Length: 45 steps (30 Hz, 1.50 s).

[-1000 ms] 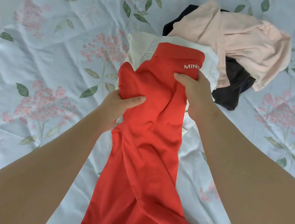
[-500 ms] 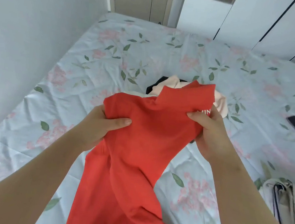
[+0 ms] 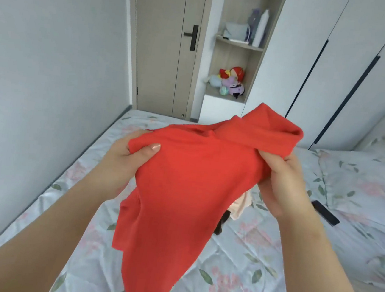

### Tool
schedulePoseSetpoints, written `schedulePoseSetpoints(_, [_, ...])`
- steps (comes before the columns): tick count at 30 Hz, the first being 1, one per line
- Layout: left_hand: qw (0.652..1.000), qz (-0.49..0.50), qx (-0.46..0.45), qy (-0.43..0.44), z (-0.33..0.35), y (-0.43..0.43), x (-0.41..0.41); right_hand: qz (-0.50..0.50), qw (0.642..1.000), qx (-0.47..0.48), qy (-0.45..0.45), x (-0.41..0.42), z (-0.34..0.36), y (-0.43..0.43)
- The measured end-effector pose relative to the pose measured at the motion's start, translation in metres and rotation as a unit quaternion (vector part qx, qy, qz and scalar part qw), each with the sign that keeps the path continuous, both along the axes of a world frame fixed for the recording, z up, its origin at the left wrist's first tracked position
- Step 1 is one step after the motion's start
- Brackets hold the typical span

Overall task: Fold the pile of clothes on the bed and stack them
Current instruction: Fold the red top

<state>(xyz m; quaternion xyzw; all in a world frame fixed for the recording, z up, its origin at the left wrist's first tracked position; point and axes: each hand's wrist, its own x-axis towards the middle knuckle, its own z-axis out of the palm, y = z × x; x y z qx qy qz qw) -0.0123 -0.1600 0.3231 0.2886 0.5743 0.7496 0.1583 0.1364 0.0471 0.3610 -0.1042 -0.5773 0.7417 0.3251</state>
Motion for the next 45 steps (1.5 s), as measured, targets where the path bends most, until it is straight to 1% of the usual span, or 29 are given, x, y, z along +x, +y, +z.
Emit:
schedulePoseSetpoints(2, [0.999, 0.018, 0.001, 0.028, 0.021, 0.003, 0.004, -0.02, 1.0, 0.008, 0.004, 0.006, 0.024, -0.002])
schedulePoseSetpoints(4, [0.997, 0.038, -0.015, 0.069, 0.035, 0.003, 0.009, -0.047, 0.998, 0.028, -0.021, 0.014, 0.04, -0.003])
schedulePoseSetpoints(6, [0.996, 0.035, -0.006, 0.084, 0.048, 0.001, 0.016, -0.05, 0.998, 0.032, -0.029, 0.023, 0.05, -0.002])
schedulePoseSetpoints(9, [0.998, -0.003, 0.006, 0.065, 0.057, -0.003, 0.021, -0.033, 0.998, 0.025, -0.036, 0.036, 0.058, -0.002])
schedulePoseSetpoints(12, [0.997, -0.043, -0.035, 0.063, 0.055, -0.001, 0.031, -0.006, 0.998, 0.017, -0.058, 0.048, 0.059, -0.003])
schedulePoseSetpoints(14, [0.996, -0.063, -0.051, 0.046, 0.053, 0.001, 0.039, 0.018, 0.997, 0.005, -0.074, 0.056, 0.059, -0.003])
schedulePoseSetpoints(19, [0.991, -0.129, -0.033, -0.012, 0.051, 0.011, 0.052, 0.092, 0.99, -0.046, -0.099, 0.074, 0.058, 0.008])
schedulePoseSetpoints(21, [0.986, -0.158, -0.025, -0.04, 0.051, 0.021, 0.053, 0.096, 0.987, -0.067, -0.111, 0.077, 0.056, 0.016])
schedulePoseSetpoints(23, [0.984, -0.163, -0.036, -0.066, 0.046, 0.034, 0.051, 0.079, 0.984, -0.087, -0.133, 0.076, 0.048, 0.027])
schedulePoseSetpoints(26, [0.983, -0.126, -0.099, -0.092, 0.023, 0.06, 0.038, 0.017, 0.976, -0.106, -0.191, 0.066, 0.022, 0.051])
schedulePoseSetpoints(28, [0.978, -0.095, -0.177, -0.063, -0.006, 0.079, 0.024, -0.05, 0.961, -0.086, -0.257, 0.058, -0.007, 0.069])
schedulePoseSetpoints(29, [0.971, -0.082, -0.22, -0.044, -0.023, 0.089, 0.018, -0.074, 0.952, -0.066, -0.289, 0.053, -0.026, 0.079])
schedulePoseSetpoints(31, [0.953, -0.071, -0.293, -0.021, -0.064, 0.108, 0.005, -0.087, 0.934, -0.031, -0.345, 0.043, -0.067, 0.095])
schedulePoseSetpoints(33, [0.93, -0.073, -0.36, 0.018, -0.108, 0.125, -0.006, -0.098, 0.92, -0.01, -0.38, 0.032, -0.112, 0.107])
schedulePoseSetpoints(36, [0.877, -0.064, -0.465, 0.102, -0.174, 0.148, -0.02, -0.13, 0.905, 0.028, -0.405, 0.016, -0.177, 0.122])
schedulePoseSetpoints(38, [0.852, -0.066, -0.504, 0.128, -0.209, 0.158, -0.026, -0.132, 0.894, 0.04, -0.425, 0.009, -0.216, 0.132])
schedulePoseSetpoints(42, [0.836, -0.048, -0.537, 0.104, -0.255, 0.163, -0.029, -0.121, 0.89, 0.022, -0.438, 0.006, -0.268, 0.144])
schedulePoseSetpoints(44, [0.826, -0.037, -0.55, 0.119, -0.267, 0.159, -0.023, -0.116, 0.902, -0.029, -0.414, 0.011, -0.281, 0.142])
schedulePoseSetpoints(45, [0.83, -0.036, -0.545, 0.111, -0.272, 0.155, -0.019, -0.109, 0.911, -0.058, -0.393, 0.017, -0.287, 0.137])
